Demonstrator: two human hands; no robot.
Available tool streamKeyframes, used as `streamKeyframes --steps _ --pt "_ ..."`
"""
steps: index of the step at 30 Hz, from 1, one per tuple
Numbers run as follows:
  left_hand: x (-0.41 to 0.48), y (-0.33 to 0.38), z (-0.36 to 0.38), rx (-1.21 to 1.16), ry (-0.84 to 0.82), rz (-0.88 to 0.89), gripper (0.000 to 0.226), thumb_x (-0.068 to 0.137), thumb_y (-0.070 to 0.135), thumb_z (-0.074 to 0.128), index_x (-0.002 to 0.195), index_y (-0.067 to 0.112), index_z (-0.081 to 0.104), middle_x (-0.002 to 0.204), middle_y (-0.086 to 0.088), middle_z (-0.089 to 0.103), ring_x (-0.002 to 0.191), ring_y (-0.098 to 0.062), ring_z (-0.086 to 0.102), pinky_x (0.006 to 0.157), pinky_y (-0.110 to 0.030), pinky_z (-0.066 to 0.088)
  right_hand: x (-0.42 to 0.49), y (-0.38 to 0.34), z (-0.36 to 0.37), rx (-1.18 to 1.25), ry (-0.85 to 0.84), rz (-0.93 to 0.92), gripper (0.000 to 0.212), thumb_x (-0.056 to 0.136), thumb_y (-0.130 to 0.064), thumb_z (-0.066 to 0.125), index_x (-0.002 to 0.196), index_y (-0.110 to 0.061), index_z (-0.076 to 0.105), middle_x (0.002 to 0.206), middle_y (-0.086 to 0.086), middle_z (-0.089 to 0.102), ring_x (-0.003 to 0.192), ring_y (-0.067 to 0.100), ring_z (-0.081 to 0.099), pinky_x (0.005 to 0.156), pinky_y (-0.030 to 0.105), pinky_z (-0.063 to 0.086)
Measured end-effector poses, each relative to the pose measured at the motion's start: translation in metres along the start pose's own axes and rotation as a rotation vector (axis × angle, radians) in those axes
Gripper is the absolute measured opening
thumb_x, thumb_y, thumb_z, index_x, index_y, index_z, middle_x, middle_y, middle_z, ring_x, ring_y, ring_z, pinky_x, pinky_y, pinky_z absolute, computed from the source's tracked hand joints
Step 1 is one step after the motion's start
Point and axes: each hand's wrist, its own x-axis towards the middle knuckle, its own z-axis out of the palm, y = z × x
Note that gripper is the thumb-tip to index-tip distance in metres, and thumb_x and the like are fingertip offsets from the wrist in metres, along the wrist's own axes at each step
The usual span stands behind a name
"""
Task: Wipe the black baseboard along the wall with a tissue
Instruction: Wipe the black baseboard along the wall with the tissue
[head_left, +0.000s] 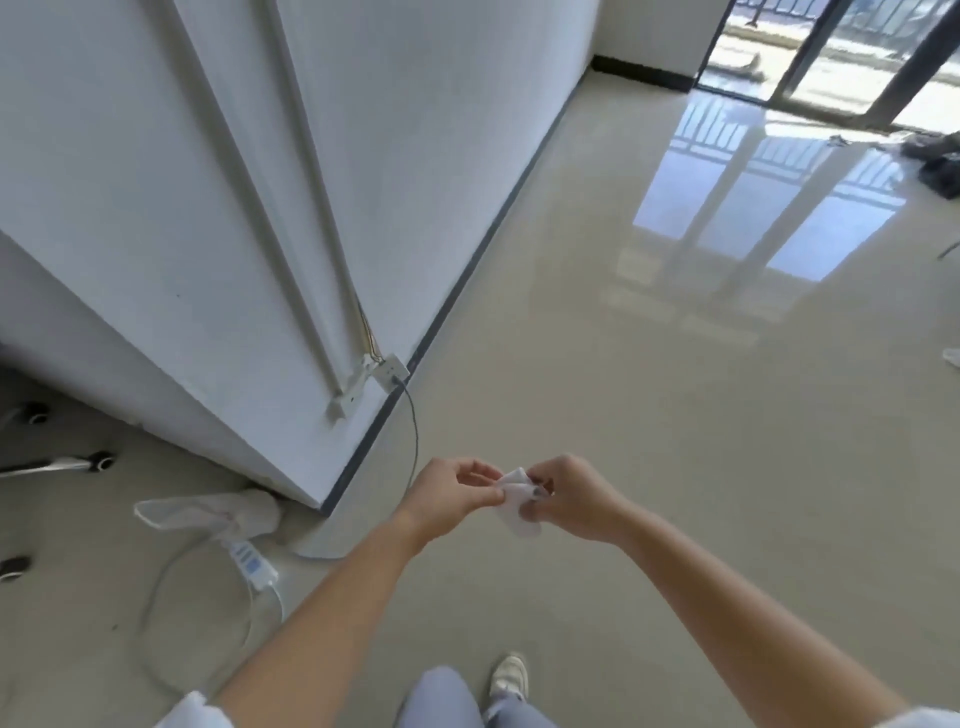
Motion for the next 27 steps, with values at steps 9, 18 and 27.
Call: streamKeyframes --steps 9,18,27 --pt "0.118 -0.028 -0.096 -0.073 0.452 -0.202 0.010 0.080 0.014 0.061 0.086 0.021 0.066 0.081 0.004 0.066 0.081 -0.013 0.062 0.067 -0.021 0.045 0.196 -0.046 -0.002 -0.178 -0.134 -0.009 0.025 0.072 -0.009 0.059 0.056 -0.016 0.040 0.057 -0.003 0.039 0.056 0.017 0.034 0.047 0.026 0.025" --pt "0.229 -0.171 -0.130 -0.165 0.795 -0.465 0.010 0.084 0.015 0.055 0.087 0.018 0.064 0.099 -0.003 0.068 0.099 -0.021 0.061 0.086 -0.032 0.047 0.383 -0.011 0.111 -0.222 -0.317 -0.015 0.026 0.081 -0.015 0.058 0.060 -0.019 0.042 0.060 -0.004 0.045 0.057 0.017 0.042 0.045 0.021 0.028" --pt "0.371 -0.404 -0.107 -0.296 1.070 -0.633 0.025 0.086 0.015 0.053 0.110 0.014 0.060 0.120 -0.003 0.059 0.117 -0.019 0.051 0.093 -0.032 0.039 0.554 0.135 0.280 -0.281 -0.530 -0.002 0.009 0.081 -0.017 0.061 0.088 -0.013 0.056 0.073 -0.003 0.052 0.061 0.013 0.045 0.049 0.022 0.033"
